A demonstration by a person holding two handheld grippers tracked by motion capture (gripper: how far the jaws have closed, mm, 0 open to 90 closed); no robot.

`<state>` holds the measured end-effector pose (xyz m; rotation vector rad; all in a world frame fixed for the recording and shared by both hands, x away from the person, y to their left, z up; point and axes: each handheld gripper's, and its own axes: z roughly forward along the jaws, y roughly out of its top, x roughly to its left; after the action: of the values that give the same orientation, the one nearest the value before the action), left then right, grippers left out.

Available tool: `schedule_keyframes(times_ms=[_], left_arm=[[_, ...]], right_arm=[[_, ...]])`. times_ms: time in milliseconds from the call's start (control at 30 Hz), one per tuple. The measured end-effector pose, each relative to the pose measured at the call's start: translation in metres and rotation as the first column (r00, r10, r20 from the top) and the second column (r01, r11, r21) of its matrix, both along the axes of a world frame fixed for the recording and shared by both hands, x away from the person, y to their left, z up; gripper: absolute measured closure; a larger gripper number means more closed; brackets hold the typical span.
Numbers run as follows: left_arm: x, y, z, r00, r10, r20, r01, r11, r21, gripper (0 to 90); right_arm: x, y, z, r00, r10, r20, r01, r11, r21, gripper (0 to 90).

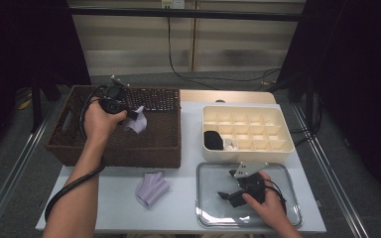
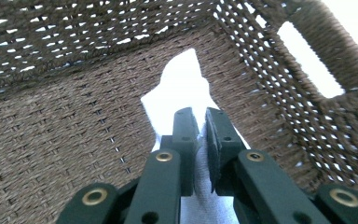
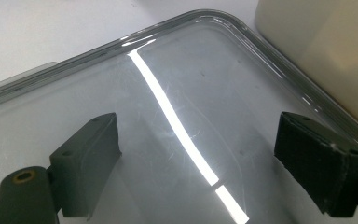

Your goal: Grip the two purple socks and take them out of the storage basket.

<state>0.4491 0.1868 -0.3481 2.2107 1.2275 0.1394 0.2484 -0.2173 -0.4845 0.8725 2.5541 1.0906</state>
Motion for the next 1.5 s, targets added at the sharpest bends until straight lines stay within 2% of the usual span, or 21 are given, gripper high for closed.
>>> schedule_keyframes(times_ms=[233,767,900,1267,1500], left_arm=[[-0.007,0.004,0.006,0.9999,-0.011,-0.001,0.010,0.9995,-0.031,83.1],[-0.021,0.007,0.019,0.9992,-0.037,-0.015,0.036,0.9980,-0.051,83.2],[-0.023,0.007,0.022,0.9986,-0.045,-0.028,0.042,0.9959,-0.080,83.2],[-0.036,0.006,0.030,0.9980,-0.062,-0.005,0.062,0.9950,-0.079,83.2],[-0.045,0.004,0.035,0.9970,-0.076,0.011,0.077,0.9926,-0.094,83.2]], right_arm=[[0.000,0.000,0.000,1.0000,0.000,0.001,0.000,1.000,0.000,13.4],[0.000,0.000,0.000,1.0000,0.000,0.000,0.000,1.000,-0.001,13.3],[0.000,0.000,0.000,1.0000,0.001,0.000,-0.001,1.000,-0.001,13.3],[0.000,0.000,0.000,1.0000,0.000,0.001,0.000,1.000,-0.001,13.3],[0.000,0.000,0.000,1.0000,0.002,0.002,-0.002,1.000,-0.001,13.4]])
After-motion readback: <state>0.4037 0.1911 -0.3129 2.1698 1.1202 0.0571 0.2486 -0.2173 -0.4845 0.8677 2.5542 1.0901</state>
